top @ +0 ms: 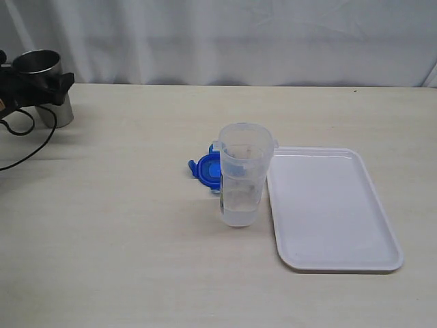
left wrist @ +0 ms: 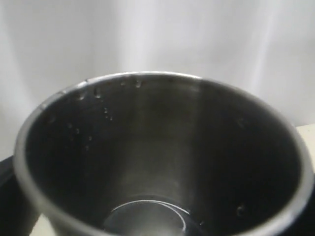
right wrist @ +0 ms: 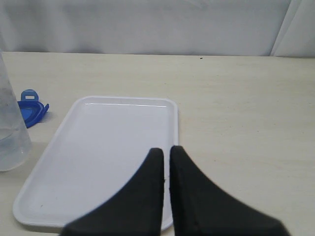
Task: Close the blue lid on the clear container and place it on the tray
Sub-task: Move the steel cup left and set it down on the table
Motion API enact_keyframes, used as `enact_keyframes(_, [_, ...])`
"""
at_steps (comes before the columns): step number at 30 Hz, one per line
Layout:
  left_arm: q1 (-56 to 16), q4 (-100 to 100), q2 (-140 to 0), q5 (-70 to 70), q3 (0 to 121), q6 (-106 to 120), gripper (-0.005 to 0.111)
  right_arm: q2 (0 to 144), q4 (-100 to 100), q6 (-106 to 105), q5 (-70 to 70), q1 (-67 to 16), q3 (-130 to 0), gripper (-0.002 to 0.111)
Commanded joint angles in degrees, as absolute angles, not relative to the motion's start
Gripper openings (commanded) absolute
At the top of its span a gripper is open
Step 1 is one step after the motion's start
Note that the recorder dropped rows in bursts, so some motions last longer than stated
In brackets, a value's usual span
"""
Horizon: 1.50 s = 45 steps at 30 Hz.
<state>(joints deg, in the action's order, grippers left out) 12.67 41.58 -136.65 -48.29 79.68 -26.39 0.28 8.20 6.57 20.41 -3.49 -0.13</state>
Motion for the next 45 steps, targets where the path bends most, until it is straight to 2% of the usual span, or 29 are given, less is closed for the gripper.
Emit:
enact_keyframes(1, [12.75,42.59,-136.4,-46.51,80.05,-26.85,0.104,0.0,8.16,6.67,19.74,-3.44,0.0,0.005])
enact_keyframes(14, [12.76,48.42,-134.88,-42.19,80.05,-33.48,0.104,0.0,8.16,6.67,19.74,-3.44,0.0,0.005])
enact_keyframes(20, [15.35,50.06,-134.75,-43.64,78.85,-39.23,0.104,0.0,8.16,6.67,19.74,-3.44,0.0,0.005])
enact_keyframes(27, [17.35,53.56,-132.27,-47.47,73.42,-39.34,0.104,0.0,8.16,6.67,19.74,-3.44,0.0,0.005])
enact_keyframes(32, [17.35,53.28,-124.85,-39.97,66.08,-38.69,0.104,0.0,8.16,6.67,19.74,-3.44,0.0,0.005])
enact_keyframes(45, [17.23,53.08,-109.69,-38.96,51.3,-37.74,0.104,0.0,8.16,6.67,19.74,-3.44,0.0,0.005])
